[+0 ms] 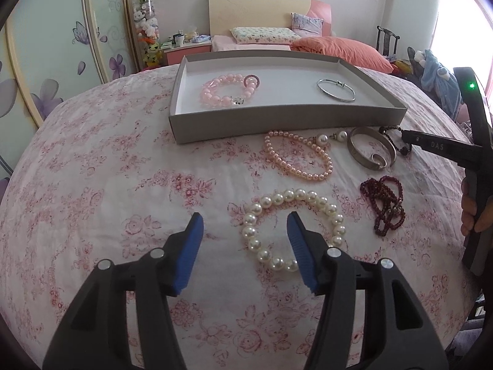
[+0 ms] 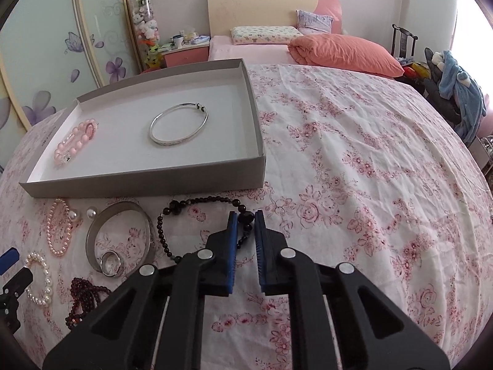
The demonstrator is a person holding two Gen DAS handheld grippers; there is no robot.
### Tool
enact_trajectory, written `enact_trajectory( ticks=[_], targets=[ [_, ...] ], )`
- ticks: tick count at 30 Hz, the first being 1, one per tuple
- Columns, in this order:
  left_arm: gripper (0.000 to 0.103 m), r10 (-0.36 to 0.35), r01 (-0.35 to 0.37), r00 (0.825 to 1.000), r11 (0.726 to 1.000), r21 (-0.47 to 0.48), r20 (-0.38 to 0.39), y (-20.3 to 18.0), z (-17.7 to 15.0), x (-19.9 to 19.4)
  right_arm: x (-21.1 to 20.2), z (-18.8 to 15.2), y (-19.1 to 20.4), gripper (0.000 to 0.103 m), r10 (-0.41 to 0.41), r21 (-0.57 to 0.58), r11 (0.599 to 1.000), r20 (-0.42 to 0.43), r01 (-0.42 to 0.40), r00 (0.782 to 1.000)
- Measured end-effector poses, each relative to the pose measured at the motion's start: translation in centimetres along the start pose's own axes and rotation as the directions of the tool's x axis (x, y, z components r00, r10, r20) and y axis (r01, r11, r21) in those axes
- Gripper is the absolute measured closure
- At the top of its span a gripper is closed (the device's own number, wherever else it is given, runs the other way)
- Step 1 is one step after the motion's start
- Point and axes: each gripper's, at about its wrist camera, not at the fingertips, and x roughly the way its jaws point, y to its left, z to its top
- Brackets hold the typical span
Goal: Organize jewelry
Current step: 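Grasp the white pearl bracelet with the left tool while the right grasps the black bead bracelet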
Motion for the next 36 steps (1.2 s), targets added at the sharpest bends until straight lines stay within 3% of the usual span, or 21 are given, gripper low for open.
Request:
enact_trajectory(
  ticks=[4, 13, 18, 36],
  targets=[
    [0.047, 0.004, -0.004, 1.000, 1.000, 0.010, -0.012, -0.2, -0.1, 0.4, -0.1, 0.0, -0.2, 0.091, 0.006, 0.010, 1.000, 0.001, -0.006, 1.000],
    [0.065, 0.000, 0.001, 1.000, 0.999, 0.042, -0.018, -0.9, 0.0, 0.5, -0.1, -0.1, -0.3, 0.091, 0.009, 0.012, 1.000, 0.000, -0.009, 1.000],
    [0.092, 0.008, -0.008, 1.000, 0.999, 0.042, -0.015, -0.8, 0.2, 0.5, -0.2, 0.0, -0.4, 0.091, 0.011, 0.013, 1.000, 0.000, -0.011, 1.000],
    [0.093, 0.086, -0.087, 0.996, 0.994, -0.072, -0.015, 3.9, 0.6, 0.2, -1.9, -0.3, -0.8, 0.091, 0.077, 0.017, 0.997, 0.058, -0.078, 0.995]
  ],
)
